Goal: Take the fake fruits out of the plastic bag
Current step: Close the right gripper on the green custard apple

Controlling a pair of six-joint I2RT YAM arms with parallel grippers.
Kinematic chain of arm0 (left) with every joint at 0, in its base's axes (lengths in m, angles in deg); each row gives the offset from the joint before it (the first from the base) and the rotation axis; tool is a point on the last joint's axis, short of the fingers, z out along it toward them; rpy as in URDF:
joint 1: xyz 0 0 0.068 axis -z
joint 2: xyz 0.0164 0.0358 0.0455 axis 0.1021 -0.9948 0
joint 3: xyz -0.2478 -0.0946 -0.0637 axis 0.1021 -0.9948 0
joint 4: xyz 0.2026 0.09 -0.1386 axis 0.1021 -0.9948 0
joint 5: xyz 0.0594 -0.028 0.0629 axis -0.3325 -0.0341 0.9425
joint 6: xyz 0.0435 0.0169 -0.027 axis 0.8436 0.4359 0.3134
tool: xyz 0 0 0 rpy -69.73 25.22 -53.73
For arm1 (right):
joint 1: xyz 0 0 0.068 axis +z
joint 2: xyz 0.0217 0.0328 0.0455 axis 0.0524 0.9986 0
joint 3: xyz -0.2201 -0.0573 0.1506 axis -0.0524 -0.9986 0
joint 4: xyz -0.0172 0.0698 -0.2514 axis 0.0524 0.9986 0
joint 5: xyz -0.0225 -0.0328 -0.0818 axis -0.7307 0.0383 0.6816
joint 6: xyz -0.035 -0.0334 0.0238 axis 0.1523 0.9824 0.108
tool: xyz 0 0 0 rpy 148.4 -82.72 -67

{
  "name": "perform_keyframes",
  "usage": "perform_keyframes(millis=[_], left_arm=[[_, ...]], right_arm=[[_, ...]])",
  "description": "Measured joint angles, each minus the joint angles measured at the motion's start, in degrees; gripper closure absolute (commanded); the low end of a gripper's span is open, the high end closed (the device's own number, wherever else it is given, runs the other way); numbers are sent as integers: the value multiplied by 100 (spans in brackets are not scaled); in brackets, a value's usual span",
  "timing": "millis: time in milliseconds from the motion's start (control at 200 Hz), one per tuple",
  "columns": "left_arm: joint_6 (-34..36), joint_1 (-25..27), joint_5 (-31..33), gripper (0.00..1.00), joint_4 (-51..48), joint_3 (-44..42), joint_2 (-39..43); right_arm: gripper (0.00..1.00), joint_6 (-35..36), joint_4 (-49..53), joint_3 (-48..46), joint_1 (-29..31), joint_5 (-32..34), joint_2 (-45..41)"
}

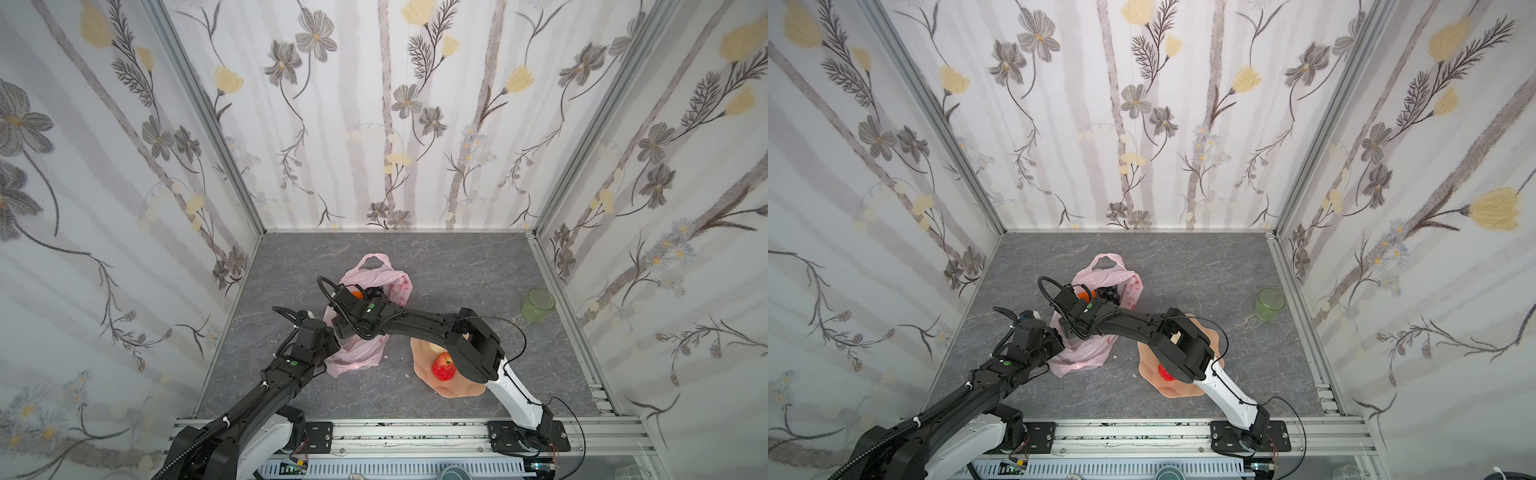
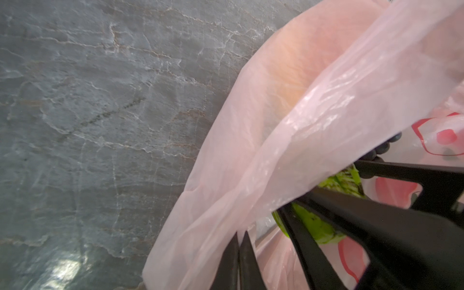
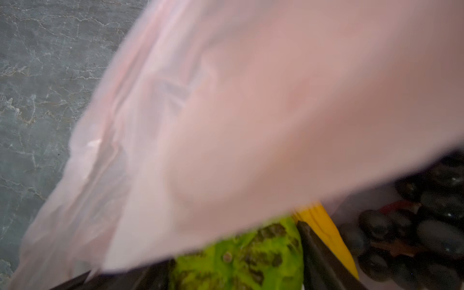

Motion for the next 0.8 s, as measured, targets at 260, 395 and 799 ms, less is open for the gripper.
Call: perform_keyframes(millis=[260,395,799], left_arm=[[-2,-2,0,100,4,0,11],[-2,-2,0,100,7,0,11],[2,-2,-4,100,9,0,-22]], right_arm=[[33,2,92,-354,2,0,-522],[34,0,94,-566,2,-2,-800],[34,-197,-133,-2393,-13,122,-2953]])
